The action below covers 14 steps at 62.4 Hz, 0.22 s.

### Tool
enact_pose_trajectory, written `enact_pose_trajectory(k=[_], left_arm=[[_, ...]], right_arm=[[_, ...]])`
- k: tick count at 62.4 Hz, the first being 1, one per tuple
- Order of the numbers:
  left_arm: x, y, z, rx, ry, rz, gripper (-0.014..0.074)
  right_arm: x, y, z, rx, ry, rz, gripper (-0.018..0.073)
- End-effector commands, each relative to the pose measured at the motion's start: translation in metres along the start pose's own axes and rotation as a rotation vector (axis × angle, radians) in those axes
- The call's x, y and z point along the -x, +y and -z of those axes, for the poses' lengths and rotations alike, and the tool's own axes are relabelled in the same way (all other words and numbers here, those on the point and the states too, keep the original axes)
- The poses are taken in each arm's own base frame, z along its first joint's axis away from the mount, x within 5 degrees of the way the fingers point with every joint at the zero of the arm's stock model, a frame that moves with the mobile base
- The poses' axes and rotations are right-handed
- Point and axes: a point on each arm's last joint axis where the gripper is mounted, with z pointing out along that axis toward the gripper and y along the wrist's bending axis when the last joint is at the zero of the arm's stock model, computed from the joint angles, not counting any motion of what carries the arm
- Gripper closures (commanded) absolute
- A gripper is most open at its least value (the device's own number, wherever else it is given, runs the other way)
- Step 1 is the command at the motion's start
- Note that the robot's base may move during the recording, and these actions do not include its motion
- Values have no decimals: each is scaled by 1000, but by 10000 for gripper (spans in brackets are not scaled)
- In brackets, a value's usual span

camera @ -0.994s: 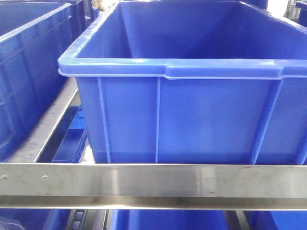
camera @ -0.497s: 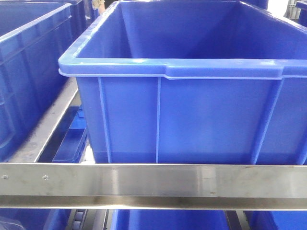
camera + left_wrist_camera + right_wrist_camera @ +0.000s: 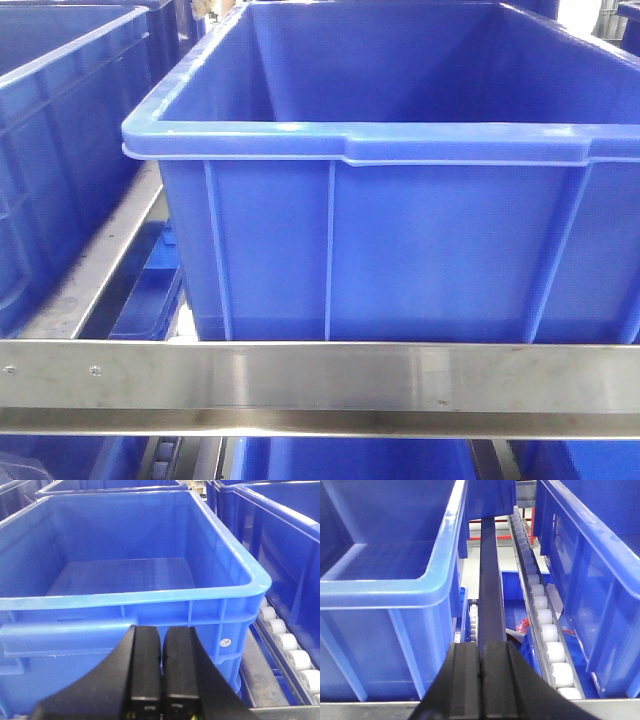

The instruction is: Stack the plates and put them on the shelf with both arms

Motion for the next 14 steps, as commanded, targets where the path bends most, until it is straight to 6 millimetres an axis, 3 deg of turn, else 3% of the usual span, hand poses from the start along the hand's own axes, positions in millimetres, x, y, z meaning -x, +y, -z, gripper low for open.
enact_pose_trajectory(k=[1,14], left_arm=[[1,0,1,-1,-82,4,512],[1,0,1,-1,-82,4,512]], right_arm=[[14,1,3,3,-123,5,503],[14,1,3,3,-123,5,503]])
